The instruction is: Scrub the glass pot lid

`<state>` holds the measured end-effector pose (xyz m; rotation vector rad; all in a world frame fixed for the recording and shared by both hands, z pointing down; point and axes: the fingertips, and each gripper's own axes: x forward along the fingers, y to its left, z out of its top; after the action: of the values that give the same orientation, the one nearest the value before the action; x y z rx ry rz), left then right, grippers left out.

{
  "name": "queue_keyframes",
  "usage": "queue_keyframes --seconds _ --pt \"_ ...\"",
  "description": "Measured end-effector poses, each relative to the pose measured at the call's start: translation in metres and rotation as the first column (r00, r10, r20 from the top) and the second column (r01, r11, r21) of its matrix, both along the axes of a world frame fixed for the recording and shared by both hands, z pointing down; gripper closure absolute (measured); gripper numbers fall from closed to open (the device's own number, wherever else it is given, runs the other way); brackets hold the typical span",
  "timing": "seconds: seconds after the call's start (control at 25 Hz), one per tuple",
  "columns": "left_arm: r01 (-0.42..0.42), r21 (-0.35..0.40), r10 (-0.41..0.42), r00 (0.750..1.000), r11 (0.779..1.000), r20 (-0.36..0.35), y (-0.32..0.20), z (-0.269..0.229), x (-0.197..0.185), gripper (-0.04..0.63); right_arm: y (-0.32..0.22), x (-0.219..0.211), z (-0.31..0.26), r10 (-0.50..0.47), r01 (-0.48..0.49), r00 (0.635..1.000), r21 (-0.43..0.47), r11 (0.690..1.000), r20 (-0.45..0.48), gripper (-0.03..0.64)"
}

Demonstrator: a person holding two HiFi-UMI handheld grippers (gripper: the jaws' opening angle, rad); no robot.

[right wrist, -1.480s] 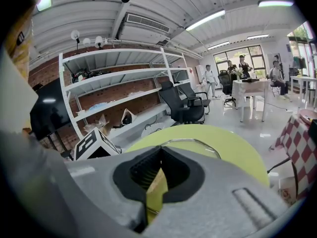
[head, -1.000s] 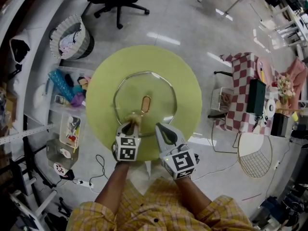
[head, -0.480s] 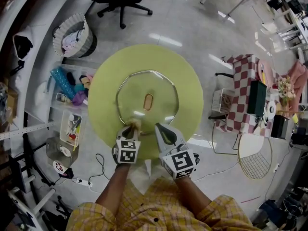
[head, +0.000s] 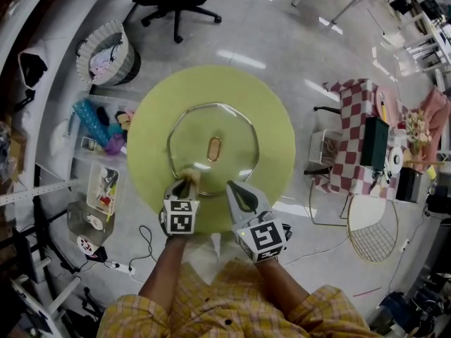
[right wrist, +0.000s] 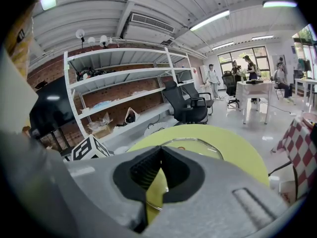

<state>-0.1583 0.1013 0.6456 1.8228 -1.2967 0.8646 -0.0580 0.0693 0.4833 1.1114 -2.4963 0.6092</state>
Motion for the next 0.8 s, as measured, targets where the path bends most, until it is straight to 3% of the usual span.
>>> queue_keyframes --seconds 0.8 --pt "0.064 0.015 -0.065 0.996 0.998 0.053 -0.029 0.0 -0.033 0.557 -0.02 -0.003 0.007 -0.017 0.017 1.0 -0.016 1.0 -0.001 0.619"
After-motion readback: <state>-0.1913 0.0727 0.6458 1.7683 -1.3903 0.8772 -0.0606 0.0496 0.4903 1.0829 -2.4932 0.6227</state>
